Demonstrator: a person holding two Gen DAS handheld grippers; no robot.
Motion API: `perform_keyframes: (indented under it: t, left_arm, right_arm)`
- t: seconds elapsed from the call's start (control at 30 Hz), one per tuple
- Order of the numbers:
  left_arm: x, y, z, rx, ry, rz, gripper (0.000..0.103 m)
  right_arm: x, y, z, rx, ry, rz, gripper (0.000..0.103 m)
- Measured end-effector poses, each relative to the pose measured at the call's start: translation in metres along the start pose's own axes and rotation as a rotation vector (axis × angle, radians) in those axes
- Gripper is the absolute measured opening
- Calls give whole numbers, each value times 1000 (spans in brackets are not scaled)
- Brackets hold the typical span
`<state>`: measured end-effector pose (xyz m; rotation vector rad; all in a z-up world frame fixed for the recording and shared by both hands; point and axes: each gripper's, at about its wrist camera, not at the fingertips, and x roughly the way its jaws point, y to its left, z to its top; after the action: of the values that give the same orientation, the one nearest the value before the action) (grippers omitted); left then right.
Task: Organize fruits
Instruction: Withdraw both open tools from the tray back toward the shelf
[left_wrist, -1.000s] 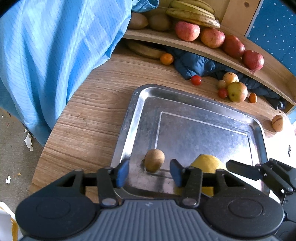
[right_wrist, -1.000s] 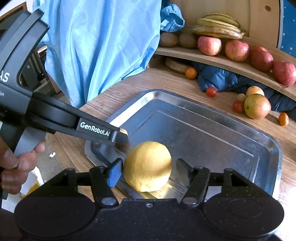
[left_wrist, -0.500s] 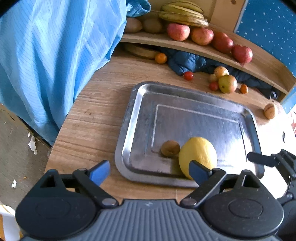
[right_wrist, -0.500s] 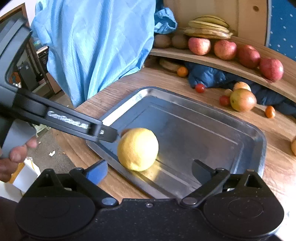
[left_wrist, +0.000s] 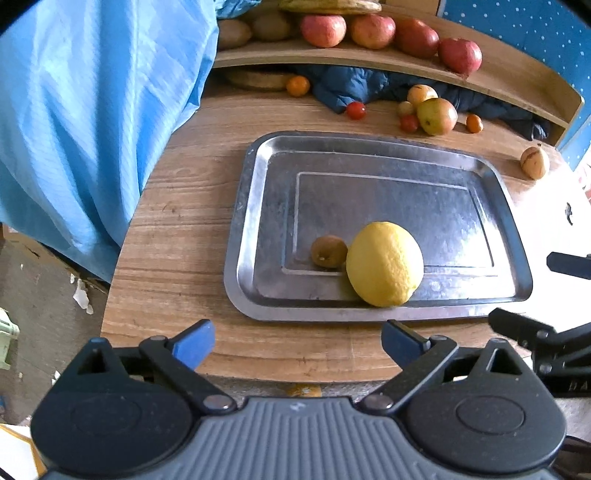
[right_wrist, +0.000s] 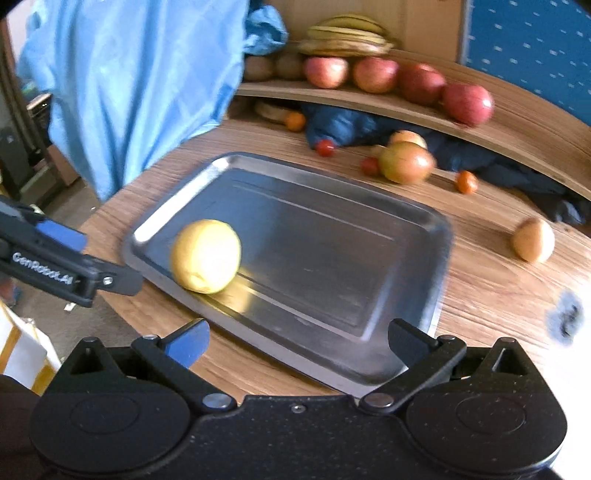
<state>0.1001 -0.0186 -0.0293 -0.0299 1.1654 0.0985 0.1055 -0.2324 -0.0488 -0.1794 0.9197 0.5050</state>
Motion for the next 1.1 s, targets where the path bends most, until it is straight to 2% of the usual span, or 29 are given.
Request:
perform_keyframes:
  t: [0.23,0.63,0.83,1.1]
  left_arm:
    - [1,0,12,28,7,22,101]
    - [13,26,53,48,-12,38,101]
    - [27,37,79,58,-17,24,102]
    - [53,40,106,40,-23,-40,102]
  right_arm:
    - [2,-19,-1,67,11,-62,102]
    - [22,-28,21,129,7,-86,102]
    - [37,-26,40,130,6,-93,102]
    - [48,-25,60,106,18,-128,102]
